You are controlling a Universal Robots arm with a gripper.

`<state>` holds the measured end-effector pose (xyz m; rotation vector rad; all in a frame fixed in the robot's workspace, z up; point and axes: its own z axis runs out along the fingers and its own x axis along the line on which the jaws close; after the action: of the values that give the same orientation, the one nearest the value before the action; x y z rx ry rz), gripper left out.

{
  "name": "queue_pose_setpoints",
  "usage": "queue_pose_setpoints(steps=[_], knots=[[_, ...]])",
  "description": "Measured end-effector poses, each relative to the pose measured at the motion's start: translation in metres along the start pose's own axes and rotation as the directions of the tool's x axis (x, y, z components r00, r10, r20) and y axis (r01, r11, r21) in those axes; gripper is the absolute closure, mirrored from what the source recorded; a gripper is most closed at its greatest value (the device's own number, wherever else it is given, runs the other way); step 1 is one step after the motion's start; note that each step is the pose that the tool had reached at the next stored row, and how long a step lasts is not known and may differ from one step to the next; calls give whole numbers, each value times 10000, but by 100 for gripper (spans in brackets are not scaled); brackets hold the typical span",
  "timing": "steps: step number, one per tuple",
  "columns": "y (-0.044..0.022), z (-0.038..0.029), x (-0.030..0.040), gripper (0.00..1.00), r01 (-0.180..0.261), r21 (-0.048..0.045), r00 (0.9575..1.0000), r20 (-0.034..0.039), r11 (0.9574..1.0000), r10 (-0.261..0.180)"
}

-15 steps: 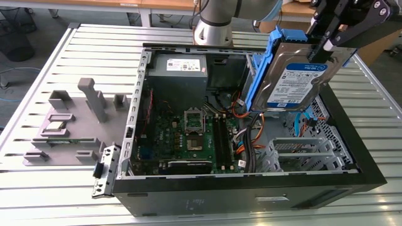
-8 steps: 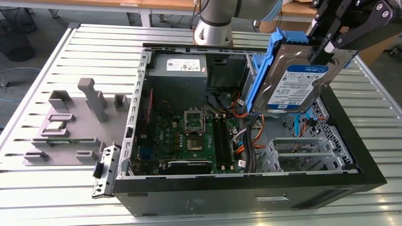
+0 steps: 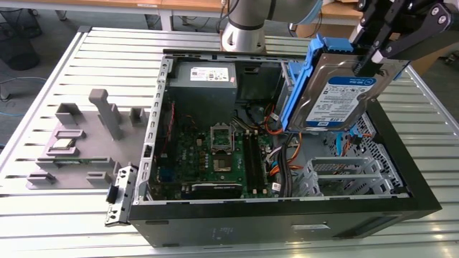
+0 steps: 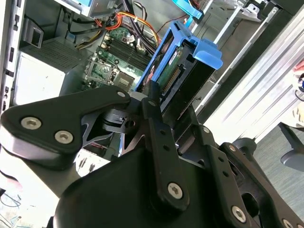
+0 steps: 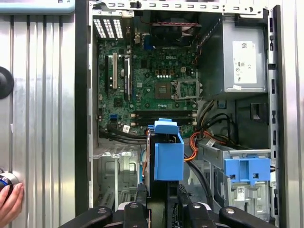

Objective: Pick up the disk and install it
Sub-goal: 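Pick up the disk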

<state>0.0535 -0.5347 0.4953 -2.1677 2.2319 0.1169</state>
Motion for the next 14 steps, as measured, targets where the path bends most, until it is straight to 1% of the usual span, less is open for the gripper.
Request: queue_pose_setpoints(steps=[10,14], knots=[[-3,90,12,65,0,0,10000,1,10000,0],[-4,105,25,65,0,0,10000,0,10000,0]])
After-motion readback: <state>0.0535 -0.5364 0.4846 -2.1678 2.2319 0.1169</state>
